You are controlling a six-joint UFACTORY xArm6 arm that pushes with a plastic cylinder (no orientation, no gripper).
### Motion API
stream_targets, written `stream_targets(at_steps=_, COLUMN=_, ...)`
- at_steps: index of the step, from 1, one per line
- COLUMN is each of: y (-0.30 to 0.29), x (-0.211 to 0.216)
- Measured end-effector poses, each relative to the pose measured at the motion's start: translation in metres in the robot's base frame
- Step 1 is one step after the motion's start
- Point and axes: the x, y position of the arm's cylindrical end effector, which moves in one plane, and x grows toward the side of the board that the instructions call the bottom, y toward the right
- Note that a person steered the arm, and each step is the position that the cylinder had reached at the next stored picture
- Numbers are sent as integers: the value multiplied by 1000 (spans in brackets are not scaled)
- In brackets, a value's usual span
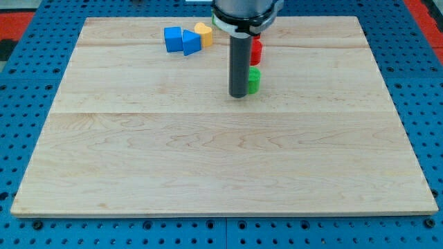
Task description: Push the blue triangle below the green circle
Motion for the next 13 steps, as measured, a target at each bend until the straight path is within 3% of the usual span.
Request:
stream_targets(at_steps=2, y=-85, x=-27)
stream_targets(at_steps=4, y=-22, x=-93)
stream_targets(at_steps=6, y=-12, x=-159)
stream_targets(at_steps=7, y=-25, x=-163)
stream_targets(at_steps=9, y=-101, x=-133)
stream_targets(at_steps=10, y=-108, x=-94)
stream_targets(at_steps=13, y=-57, x=13)
